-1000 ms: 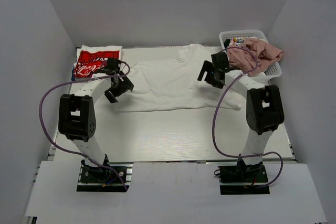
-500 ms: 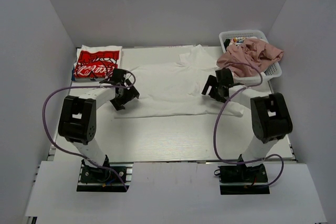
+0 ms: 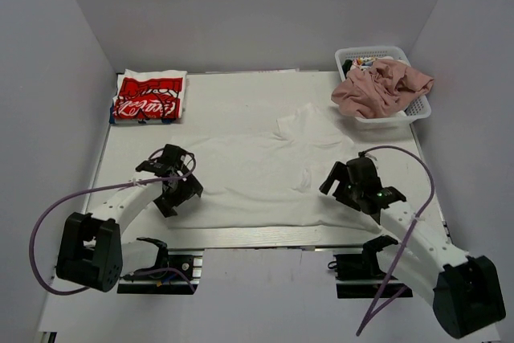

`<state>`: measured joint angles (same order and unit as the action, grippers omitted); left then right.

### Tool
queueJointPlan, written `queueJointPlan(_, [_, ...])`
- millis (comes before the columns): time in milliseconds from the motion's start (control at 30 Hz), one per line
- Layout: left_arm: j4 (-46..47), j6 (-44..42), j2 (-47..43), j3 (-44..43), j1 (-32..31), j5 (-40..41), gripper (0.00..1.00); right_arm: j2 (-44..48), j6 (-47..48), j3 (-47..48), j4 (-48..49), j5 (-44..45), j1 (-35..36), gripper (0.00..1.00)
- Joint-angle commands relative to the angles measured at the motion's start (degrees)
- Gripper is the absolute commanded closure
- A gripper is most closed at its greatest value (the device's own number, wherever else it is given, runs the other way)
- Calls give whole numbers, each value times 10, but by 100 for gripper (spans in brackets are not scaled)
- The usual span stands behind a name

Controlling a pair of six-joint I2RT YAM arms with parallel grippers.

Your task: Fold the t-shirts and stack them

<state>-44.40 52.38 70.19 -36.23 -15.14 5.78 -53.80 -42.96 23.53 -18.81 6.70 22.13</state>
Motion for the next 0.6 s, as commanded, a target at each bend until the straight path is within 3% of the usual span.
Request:
queueJointPlan(0, [-31, 8, -23, -56, -2, 41, 0, 48, 5, 34, -47, 63, 6, 10])
queueJointPlan(100, [-37, -3, 28, -144, 12, 68, 0, 33, 21, 99, -33, 92, 6, 10])
queueJointPlan(267, [-87, -14, 122, -294, 19, 158, 0, -103, 60, 213, 64, 89, 2, 10])
queueJointPlan(333, [-108, -2, 159, -337, 33, 187, 0, -141, 74, 251, 65, 119, 2, 10])
queueJointPlan(433, [-117, -2, 228, -401, 51, 208, 0, -240, 100, 382, 40, 131, -2, 10])
queueJointPlan(567, [-131, 8, 324, -487, 64, 214, 0, -407, 139, 519, -9, 135, -14, 10])
